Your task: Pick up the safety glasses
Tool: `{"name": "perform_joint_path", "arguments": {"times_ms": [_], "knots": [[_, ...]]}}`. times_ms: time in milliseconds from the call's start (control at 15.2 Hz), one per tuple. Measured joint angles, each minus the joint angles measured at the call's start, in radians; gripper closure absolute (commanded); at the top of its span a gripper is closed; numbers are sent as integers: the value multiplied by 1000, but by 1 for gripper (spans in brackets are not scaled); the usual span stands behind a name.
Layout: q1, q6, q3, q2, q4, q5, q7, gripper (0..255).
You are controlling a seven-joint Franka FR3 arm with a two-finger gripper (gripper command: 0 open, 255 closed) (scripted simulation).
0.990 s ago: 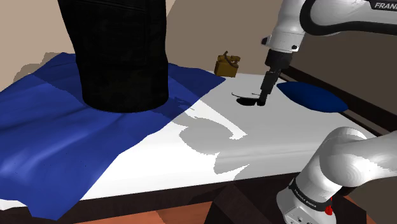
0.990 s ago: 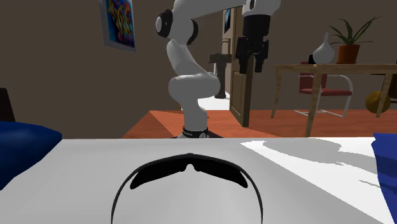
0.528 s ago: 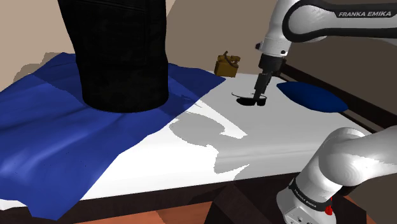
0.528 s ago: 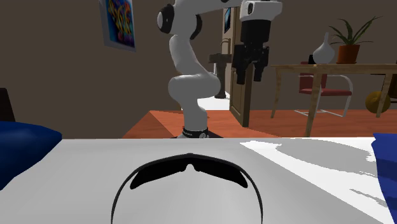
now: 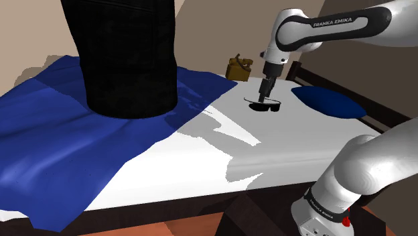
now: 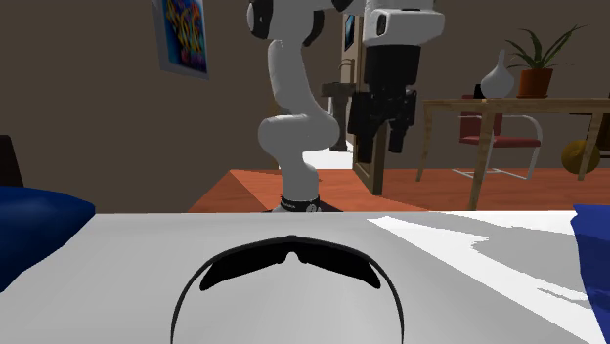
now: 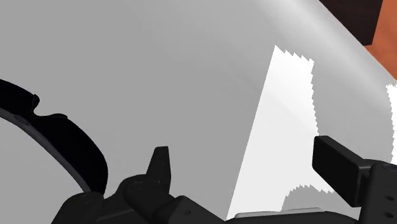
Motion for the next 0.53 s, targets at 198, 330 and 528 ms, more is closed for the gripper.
{"name": "perform_joint_path", "arguments": {"times_ms": [198, 330, 528], "knots": [[-13, 41, -41, 107, 62, -4, -53, 0], [-21, 70, -65, 174, 98, 0, -88, 0], [-33, 103, -98, 280, 165, 12, -140, 0]]}}
